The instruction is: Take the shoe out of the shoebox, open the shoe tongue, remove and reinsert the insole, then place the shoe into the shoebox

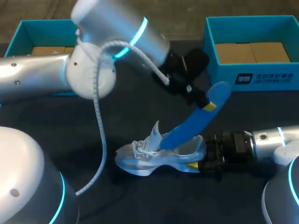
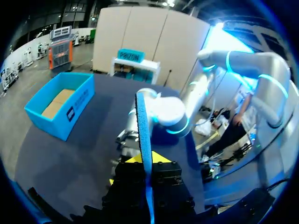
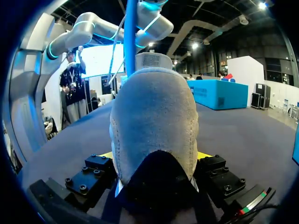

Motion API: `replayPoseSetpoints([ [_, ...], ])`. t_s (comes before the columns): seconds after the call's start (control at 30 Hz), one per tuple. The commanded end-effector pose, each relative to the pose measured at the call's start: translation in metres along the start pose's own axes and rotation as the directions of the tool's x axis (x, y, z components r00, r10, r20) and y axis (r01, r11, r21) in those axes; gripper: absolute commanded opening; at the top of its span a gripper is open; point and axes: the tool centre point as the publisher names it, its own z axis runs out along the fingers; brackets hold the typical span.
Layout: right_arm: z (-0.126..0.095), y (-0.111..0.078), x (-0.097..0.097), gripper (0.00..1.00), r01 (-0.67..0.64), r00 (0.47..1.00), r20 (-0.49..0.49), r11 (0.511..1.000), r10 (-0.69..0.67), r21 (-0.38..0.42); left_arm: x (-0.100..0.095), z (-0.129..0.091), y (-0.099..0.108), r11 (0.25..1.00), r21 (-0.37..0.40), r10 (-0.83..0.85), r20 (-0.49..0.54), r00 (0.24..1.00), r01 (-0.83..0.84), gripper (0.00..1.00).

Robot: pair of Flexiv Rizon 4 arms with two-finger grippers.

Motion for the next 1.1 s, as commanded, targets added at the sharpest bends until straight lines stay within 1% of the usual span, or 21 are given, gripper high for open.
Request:
replayPoseSetpoints([
  [0.03,0.001,0.000,0.001,0.00,-0.001,1.000,0.002,1.000,0.001,0.003,0.005,-0.027,0.011,0.999,0.038,0.009,-0.052,0.999,-0.007,0.00],
  [0.6,0.001,0.000,0.001,0.00,-0.001,1.000,0.002,1.000,0.001,0.003,0.005,-0.027,0.011,0.999,0.038,0.009,-0.052,0.999,-0.007,0.00],
  [0.67,0.001,0.000,0.001,0.00,-0.001,1.000,0.002,1.000,0.001,0.003,0.009,-0.037,0.011,0.998,0.070,-0.001,-0.027,1.000,0.002,0.00],
  [0.73,0.001,0.000,0.001,0.00,-0.001,1.000,0.002,1.000,0.001,0.003,0.013,-0.046,0.010,0.994,0.104,-0.006,-0.033,0.999,0.010,0.00],
  [0.8,0.001,0.000,0.001,0.00,-0.001,1.000,0.002,1.000,0.001,0.003,0.017,-0.053,0.007,0.994,0.107,-0.018,-0.011,1.000,0.019,0.00],
  [1.0,0.001,0.000,0.001,0.00,-0.001,1.000,0.002,1.000,0.001,0.003,0.033,-0.076,-0.004,0.991,0.130,-0.023,-0.004,1.000,0.023,0.00],
  [1.07,0.001,0.000,0.001,0.00,-0.001,1.000,0.002,1.000,0.001,0.003,0.038,-0.085,-0.008,0.989,0.144,-0.026,-0.018,0.999,0.029,0.00],
  [1.1,0.001,0.000,0.001,0.00,-0.001,1.000,0.002,1.000,0.001,0.003,0.041,-0.089,-0.010,0.989,0.144,-0.019,-0.001,1.000,0.019,0.00],
])
